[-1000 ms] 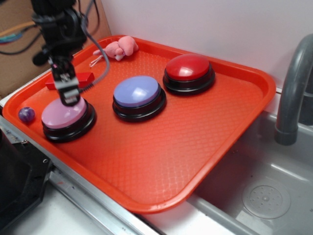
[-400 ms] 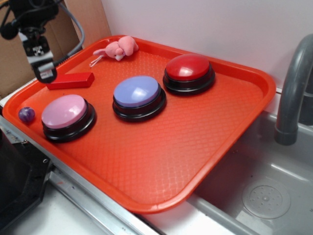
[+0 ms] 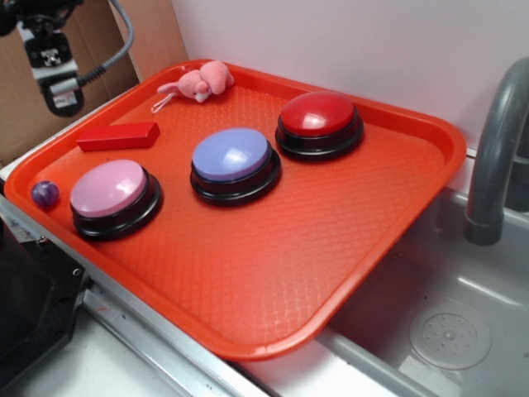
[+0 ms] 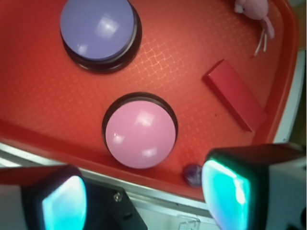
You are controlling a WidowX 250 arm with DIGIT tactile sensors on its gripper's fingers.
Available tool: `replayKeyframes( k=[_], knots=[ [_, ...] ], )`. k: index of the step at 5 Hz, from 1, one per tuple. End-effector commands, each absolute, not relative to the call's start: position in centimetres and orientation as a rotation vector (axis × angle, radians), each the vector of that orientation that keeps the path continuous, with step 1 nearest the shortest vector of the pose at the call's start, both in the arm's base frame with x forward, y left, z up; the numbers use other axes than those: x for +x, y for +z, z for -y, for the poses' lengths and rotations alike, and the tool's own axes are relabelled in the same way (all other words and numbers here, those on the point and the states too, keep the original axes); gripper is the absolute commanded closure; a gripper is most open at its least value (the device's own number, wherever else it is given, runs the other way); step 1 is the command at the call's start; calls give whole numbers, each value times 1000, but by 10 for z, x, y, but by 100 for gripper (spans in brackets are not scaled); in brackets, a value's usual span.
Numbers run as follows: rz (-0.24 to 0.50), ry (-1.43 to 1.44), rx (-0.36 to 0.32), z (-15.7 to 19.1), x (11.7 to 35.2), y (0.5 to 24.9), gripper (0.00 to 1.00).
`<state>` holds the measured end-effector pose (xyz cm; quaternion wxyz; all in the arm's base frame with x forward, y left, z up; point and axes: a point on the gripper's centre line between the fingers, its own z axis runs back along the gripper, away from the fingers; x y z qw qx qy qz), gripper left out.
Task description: Push the pink button.
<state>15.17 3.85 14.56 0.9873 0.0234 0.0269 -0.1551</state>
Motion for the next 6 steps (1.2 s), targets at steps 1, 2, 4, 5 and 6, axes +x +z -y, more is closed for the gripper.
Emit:
replayKeyframes(
  k=[1, 2, 4, 5, 6],
  knots=[
    [-25, -287, 17, -46, 156, 167, 0],
    [-37, -295, 7, -47, 159, 176, 0],
    [-20, -319, 35, -40, 164, 195, 0],
    [-16, -330, 47, -37, 167, 199, 0],
    [2, -334, 50, -35, 167, 204, 0]
  ],
)
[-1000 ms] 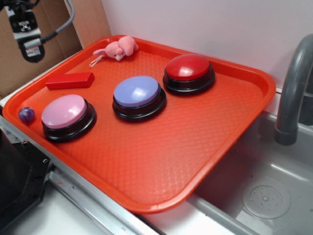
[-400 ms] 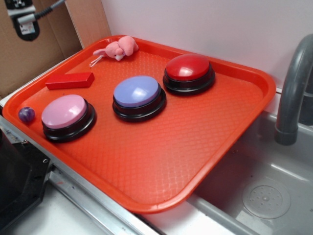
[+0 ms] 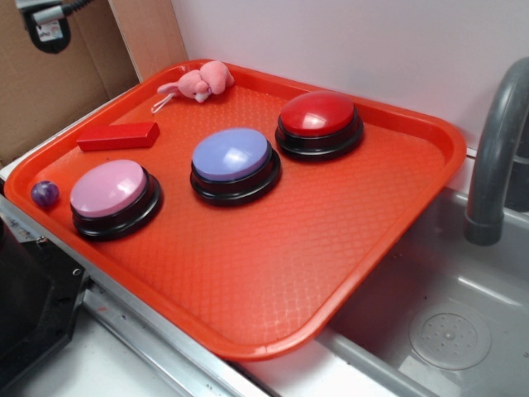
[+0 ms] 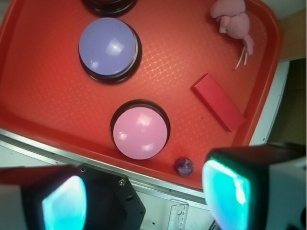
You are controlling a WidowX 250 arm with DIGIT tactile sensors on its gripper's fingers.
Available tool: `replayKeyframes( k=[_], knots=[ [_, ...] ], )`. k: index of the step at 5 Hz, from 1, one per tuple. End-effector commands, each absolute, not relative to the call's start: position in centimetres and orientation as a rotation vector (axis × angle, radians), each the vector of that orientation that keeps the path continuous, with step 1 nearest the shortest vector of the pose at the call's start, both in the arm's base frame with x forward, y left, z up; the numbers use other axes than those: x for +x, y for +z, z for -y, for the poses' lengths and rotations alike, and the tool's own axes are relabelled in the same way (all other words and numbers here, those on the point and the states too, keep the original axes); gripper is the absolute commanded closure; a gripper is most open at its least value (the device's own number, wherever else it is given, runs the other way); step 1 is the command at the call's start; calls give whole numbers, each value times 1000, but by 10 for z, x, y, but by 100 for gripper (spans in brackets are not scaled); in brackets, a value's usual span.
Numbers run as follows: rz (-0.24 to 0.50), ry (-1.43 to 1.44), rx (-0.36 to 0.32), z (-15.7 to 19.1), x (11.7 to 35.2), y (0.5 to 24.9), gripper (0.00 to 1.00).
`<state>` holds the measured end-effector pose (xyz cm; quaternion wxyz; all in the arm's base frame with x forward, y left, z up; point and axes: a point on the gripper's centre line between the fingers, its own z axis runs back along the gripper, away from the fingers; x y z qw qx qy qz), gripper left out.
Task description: Push the pink button.
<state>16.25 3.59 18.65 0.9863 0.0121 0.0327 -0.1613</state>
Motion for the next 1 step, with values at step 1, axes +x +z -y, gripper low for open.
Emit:
replayKeyframes(
  k=[1],
  knots=[
    [19, -365, 67, -29, 167, 207, 0]
  ],
)
